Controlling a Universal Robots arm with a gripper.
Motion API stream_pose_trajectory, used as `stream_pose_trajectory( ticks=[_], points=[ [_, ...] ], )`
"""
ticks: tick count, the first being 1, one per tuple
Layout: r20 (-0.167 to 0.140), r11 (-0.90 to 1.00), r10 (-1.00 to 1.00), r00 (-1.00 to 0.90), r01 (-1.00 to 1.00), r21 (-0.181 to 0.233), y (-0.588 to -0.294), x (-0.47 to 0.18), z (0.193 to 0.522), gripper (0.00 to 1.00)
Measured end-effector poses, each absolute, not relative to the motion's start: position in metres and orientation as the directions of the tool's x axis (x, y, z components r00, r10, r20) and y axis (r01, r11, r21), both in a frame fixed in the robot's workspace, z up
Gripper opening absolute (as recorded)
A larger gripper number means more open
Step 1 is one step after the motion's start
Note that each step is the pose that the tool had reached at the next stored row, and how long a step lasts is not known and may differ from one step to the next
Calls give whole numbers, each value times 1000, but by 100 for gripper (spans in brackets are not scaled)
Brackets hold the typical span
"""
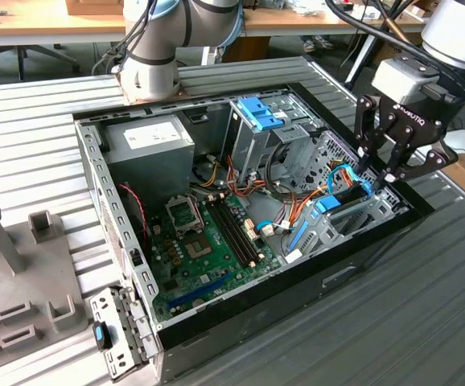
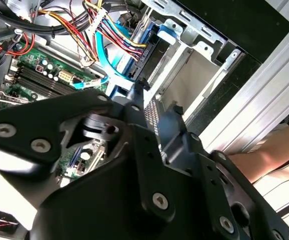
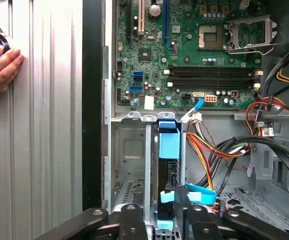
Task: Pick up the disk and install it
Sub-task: 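Insert the first disk wire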
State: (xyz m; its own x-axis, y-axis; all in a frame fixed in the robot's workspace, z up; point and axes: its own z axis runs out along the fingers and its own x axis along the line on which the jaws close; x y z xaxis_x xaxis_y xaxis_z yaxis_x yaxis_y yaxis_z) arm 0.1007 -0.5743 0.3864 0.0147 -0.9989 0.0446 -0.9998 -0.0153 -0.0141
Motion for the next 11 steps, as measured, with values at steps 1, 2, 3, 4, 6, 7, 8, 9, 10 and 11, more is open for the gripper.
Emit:
stream_pose_trajectory(
  ticks=[1,2,3,4,6,7,8,9,10,11],
  points=[
    [45,-15,-999,15,-1000,-14,-574,101,386,43],
    [45,-15,-999,15,-1000,-14,-574,101,386,43],
    [45,-15,-999,15,-1000,-14,-574,101,386,49],
    [45,-15,-999,15,-1000,-14,-574,101,386,49],
    [45,-15,-999,15,-1000,-14,-574,101,386,49],
    [45,-15,-999,15,-1000,-14,-574,101,386,49],
    [45,-15,-999,15,-1000,-14,-574,101,386,49],
    [44,-15,-999,15,-1000,-14,-575,101,386,49],
    [41,-15,-999,15,-1000,-14,-574,101,382,49],
    [40,-15,-999,15,-1000,-14,-574,101,381,49]
  ],
)
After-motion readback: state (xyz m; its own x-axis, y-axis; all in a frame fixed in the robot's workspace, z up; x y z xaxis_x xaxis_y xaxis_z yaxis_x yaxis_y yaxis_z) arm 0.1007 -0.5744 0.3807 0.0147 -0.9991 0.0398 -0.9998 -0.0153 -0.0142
